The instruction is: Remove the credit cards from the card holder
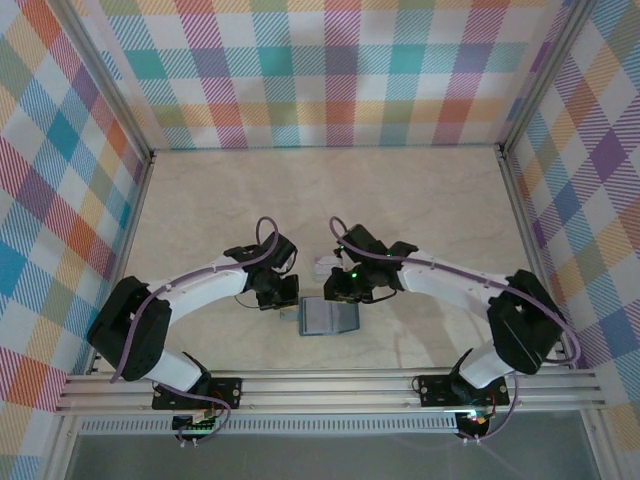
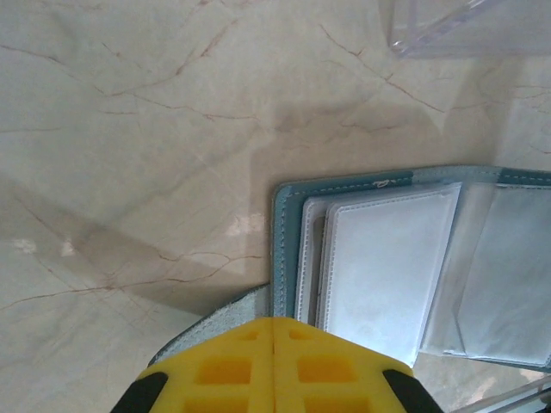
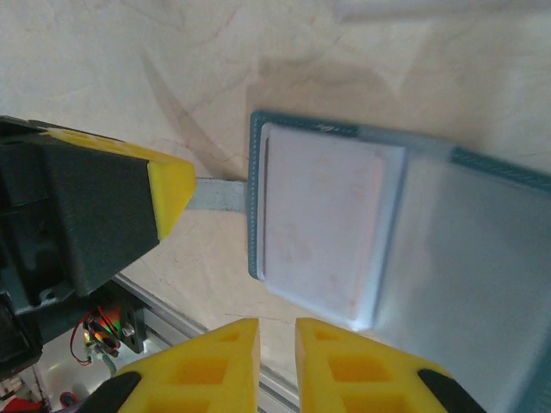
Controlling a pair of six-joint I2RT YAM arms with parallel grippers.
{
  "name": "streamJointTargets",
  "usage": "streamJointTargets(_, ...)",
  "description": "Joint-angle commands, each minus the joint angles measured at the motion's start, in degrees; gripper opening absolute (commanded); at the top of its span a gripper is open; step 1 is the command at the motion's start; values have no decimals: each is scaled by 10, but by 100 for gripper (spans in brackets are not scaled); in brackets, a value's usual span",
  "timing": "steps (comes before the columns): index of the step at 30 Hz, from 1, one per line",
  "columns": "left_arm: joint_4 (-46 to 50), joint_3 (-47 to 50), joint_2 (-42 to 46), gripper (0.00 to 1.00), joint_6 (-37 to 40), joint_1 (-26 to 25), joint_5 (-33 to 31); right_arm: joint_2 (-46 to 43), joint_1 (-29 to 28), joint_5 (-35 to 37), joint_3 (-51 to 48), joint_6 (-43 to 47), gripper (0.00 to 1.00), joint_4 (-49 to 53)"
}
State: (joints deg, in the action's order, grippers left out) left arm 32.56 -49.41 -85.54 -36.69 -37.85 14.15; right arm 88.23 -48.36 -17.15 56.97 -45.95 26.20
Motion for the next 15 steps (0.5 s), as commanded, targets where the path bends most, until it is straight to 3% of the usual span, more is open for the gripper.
streamJointTargets(1, -10, -4, -28, 6, 6, -5, 22, 40, -17, -21, 22, -50, 20, -28)
streamJointTargets(15, -25, 65, -36, 5, 15, 10, 22, 167, -43, -44, 70, -65, 19, -60)
